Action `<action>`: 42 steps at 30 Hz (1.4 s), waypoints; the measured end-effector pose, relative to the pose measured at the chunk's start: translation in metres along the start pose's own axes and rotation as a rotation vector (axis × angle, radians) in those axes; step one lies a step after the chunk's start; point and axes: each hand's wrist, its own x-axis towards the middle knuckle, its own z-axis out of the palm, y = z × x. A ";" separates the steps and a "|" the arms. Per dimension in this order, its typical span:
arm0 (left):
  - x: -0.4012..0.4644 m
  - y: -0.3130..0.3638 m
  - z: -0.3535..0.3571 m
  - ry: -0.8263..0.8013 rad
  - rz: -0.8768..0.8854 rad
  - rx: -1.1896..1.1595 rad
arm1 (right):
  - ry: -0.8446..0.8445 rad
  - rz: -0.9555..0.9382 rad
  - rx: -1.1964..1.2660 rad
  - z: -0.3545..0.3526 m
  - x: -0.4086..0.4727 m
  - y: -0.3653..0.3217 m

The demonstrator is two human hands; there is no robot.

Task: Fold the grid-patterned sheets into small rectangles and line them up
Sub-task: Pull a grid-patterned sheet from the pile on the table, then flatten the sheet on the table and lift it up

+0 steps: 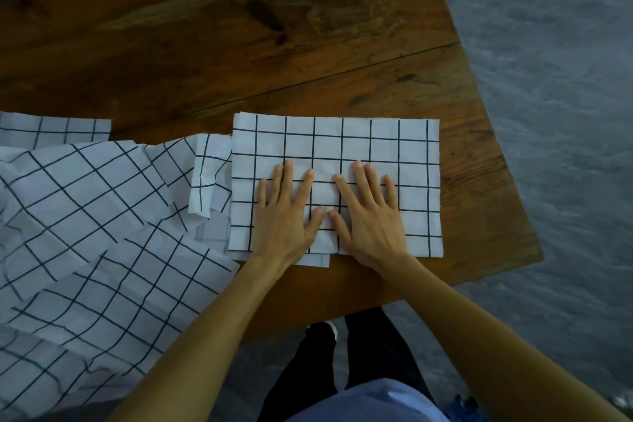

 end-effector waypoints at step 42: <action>-0.015 -0.030 0.010 0.044 0.036 0.162 | 0.053 0.012 0.116 0.004 0.019 -0.074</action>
